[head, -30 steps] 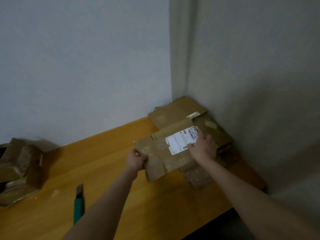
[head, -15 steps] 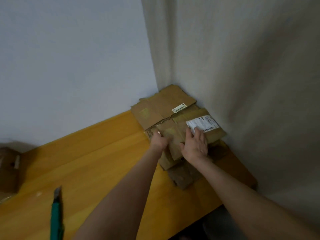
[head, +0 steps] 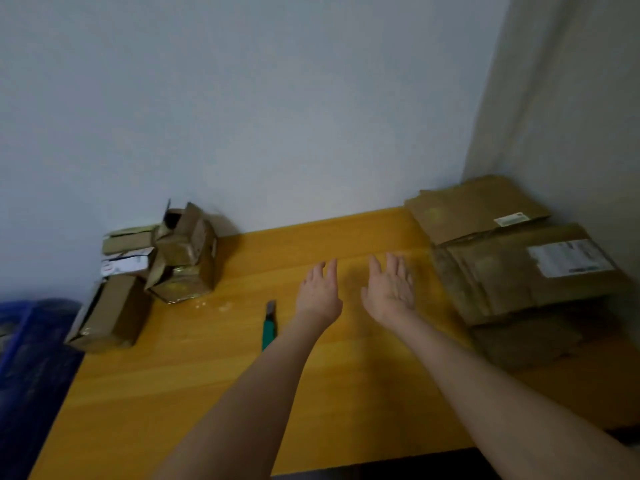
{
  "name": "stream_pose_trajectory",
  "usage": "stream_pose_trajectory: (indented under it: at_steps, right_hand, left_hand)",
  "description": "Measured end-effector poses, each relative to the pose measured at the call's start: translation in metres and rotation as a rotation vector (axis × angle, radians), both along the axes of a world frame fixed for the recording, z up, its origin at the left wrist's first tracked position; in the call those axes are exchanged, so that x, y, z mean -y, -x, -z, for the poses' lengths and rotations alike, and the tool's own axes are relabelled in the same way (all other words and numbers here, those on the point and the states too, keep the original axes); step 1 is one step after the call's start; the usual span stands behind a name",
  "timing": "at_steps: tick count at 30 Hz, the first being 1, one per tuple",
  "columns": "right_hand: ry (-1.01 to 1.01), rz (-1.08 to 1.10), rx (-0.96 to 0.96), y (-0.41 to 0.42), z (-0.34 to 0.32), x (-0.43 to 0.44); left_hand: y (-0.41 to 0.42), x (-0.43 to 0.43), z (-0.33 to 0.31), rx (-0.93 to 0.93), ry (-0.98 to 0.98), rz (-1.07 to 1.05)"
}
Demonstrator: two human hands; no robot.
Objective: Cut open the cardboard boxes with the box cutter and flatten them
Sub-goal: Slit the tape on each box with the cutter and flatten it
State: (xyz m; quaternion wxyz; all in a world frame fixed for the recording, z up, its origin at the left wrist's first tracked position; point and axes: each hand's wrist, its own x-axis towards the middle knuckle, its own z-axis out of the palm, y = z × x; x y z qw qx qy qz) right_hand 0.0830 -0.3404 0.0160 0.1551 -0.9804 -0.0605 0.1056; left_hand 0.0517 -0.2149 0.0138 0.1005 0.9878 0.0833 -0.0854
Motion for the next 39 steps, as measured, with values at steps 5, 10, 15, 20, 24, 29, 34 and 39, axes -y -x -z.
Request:
stream_pose_trajectory:
  at_steps: [5, 10, 15, 20, 24, 29, 34, 39]
  right_hand:
    - [-0.025, -0.085, -0.02, 0.065, 0.0, -0.131]
    - [-0.048, -0.17, -0.061, 0.118, 0.002, -0.237]
    - [-0.008, -0.25, -0.079, 0.13, 0.005, -0.296]
    - [-0.002, -0.279, -0.107, 0.111, 0.018, -0.334]
    - [-0.016, -0.293, -0.14, 0.087, 0.036, -0.363]
    - [-0.007, -0.317, -0.205, 0.077, 0.054, -0.392]
    - [-0.034, -0.313, -0.204, 0.078, 0.067, -0.417]
    - [-0.06, -0.251, -0.166, 0.091, 0.078, -0.441]
  left_hand:
    - [0.077, -0.121, 0.001, -0.025, 0.047, -0.1]
    - [0.13, -0.217, 0.002, -0.051, 0.047, -0.148]
    - [0.14, -0.285, 0.007, -0.041, 0.076, -0.242]
    - [0.127, -0.332, 0.016, -0.06, 0.029, -0.316]
    - [0.111, -0.374, 0.022, -0.073, -0.006, -0.401]
    - [0.098, -0.422, 0.033, -0.109, -0.039, -0.567]
    - [0.093, -0.473, 0.047, -0.16, -0.016, -0.692]
    - [0.095, -0.499, 0.066, -0.25, 0.05, -0.687]
